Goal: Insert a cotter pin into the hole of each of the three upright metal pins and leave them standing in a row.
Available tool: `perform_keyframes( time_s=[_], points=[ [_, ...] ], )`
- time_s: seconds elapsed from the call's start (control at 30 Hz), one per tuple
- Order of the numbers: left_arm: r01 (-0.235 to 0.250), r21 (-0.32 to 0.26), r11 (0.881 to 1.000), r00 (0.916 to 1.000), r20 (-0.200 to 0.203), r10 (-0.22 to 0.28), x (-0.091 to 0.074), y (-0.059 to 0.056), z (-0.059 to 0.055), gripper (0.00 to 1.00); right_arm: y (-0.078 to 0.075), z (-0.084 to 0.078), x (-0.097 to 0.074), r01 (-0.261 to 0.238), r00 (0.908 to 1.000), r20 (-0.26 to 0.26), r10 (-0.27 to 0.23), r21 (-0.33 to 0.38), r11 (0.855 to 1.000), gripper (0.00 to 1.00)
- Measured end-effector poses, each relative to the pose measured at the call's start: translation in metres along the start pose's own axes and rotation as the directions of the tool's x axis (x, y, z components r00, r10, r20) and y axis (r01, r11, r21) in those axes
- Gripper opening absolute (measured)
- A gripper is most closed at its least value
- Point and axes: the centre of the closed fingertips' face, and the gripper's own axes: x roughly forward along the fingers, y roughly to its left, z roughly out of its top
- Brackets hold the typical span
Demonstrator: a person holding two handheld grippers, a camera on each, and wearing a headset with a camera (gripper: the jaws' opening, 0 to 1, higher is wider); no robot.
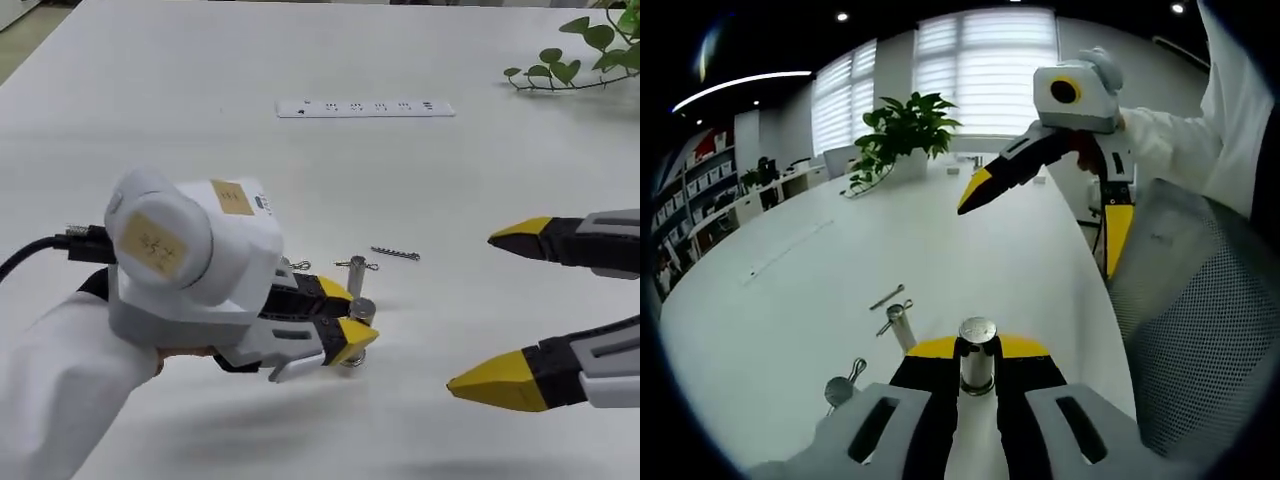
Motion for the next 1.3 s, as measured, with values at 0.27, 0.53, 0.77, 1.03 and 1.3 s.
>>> perform_keyframes(
  time_s=[0.27,0.53,0.77,1.03,1.3],
  points=[
    [0.001,0.011,1.0,1.0,-0.001,-0.001,0.002,-0.003,-0.006,0.09,0.0,-0.005,0.001,0.002,0.9999,-0.011,-0.002,0.008,1.0,0.85],
    [0.001,-0.024,1.0,1.0,-0.001,-0.001,-0.002,-0.01,-0.016,0.09,-0.001,-0.003,0.002,0.006,1.0,0.0,-0.006,0.018,1.0,0.85],
    [-0.01,-0.074,0.997,0.9999,0.006,0.01,-0.006,-0.013,-0.018,0.1,0.001,-0.003,0.002,0.007,0.9999,-0.007,-0.007,0.019,1.0,0.84],
    [-0.005,-0.158,0.987,1.0,0.006,0.006,-0.01,-0.014,-0.02,0.14,-0.007,-0.006,0.0,0.021,0.9995,-0.021,-0.021,0.015,1.0,0.81],
    [0.021,-0.18,0.984,0.9977,0.067,-0.009,-0.043,-0.026,-0.01,0.5,-0.023,-0.006,-0.002,0.013,0.9979,-0.063,-0.015,-0.031,0.999,0.67]
  ],
)
